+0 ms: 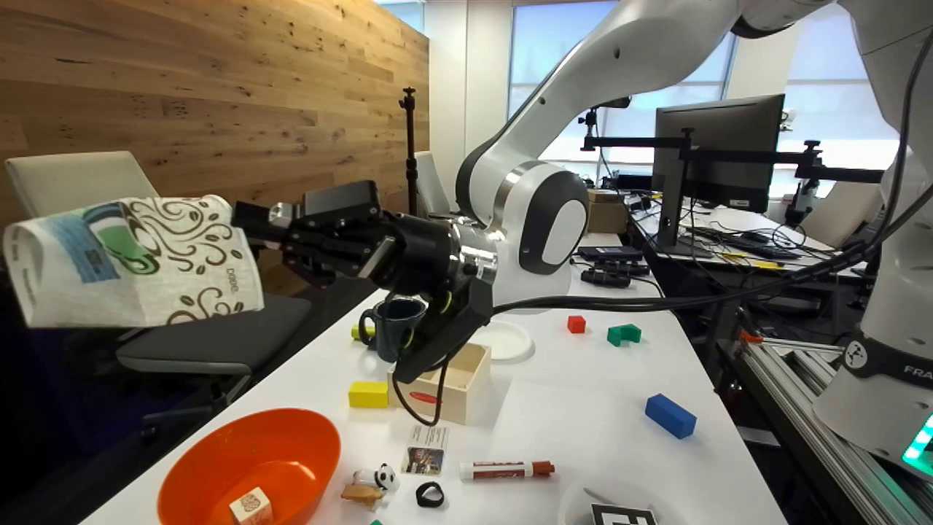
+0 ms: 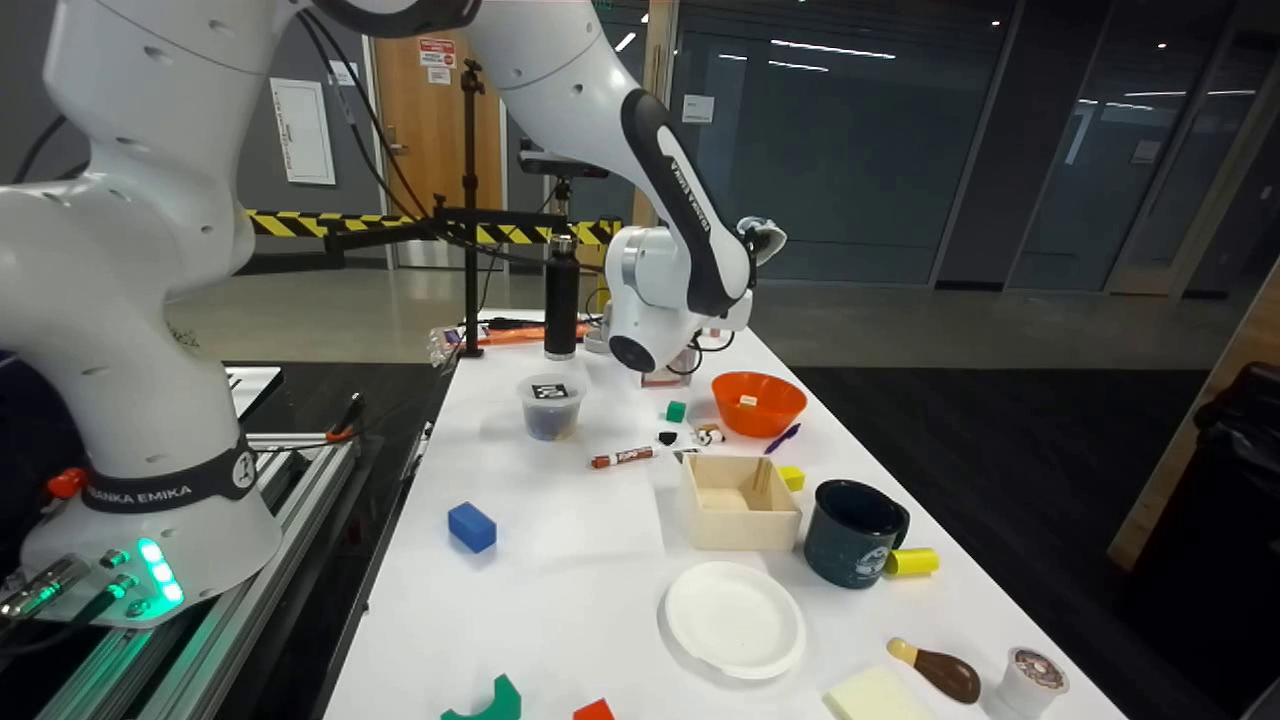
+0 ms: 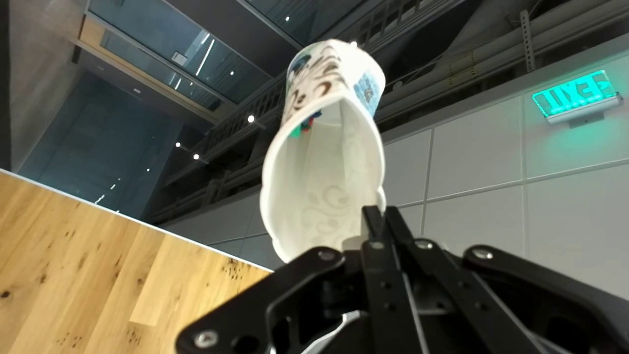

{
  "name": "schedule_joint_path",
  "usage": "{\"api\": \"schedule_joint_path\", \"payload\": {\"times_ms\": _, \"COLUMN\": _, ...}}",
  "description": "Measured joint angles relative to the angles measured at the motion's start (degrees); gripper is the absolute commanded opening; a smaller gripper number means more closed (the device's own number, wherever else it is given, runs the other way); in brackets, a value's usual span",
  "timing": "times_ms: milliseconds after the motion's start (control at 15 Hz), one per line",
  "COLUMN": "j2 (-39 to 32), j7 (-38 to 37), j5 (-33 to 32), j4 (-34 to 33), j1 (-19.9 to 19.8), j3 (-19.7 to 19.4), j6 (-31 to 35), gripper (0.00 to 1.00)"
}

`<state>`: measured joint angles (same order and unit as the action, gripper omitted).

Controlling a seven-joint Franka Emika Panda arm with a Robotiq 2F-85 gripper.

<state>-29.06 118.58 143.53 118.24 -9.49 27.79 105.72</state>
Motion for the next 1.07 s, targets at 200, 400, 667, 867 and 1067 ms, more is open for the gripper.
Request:
{"api": "schedule_joint_path", "payload": {"times_ms": 200, "j2": -0.18, "j7": 1.58, "j5": 0.0, "j4": -0.01, "j1": -0.38, "j3": 0.37, "j6": 1.97, "gripper": 0.01}}
{"api": "schedule_joint_path", "payload": {"times_ms": 400, "j2": -0.19, "j7": 3.08, "j5": 0.0, "j4": -0.02, "j1": -0.67, "j3": 0.73, "j6": 4.47, "gripper": 0.01}}
{"api": "schedule_joint_path", "payload": {"times_ms": 667, "j2": -0.2, "j7": 3.66, "j5": 0.0, "j4": -0.06, "j1": -1.2, "j3": 1.33, "j6": 6.02, "gripper": 0.01}}
{"api": "schedule_joint_path", "payload": {"times_ms": 867, "j2": -0.29, "j7": 3.66, "j5": 0.0, "j4": -0.07, "j1": -2.64, "j3": 2.82, "j6": 6.07, "gripper": 0.01}}
{"api": "schedule_joint_path", "payload": {"times_ms": 1067, "j2": -0.54, "j7": 3.66, "j5": 0.0, "j4": -0.07, "j1": -4.32, "j3": 4.5, "j6": 6.39, "gripper": 0.01}}
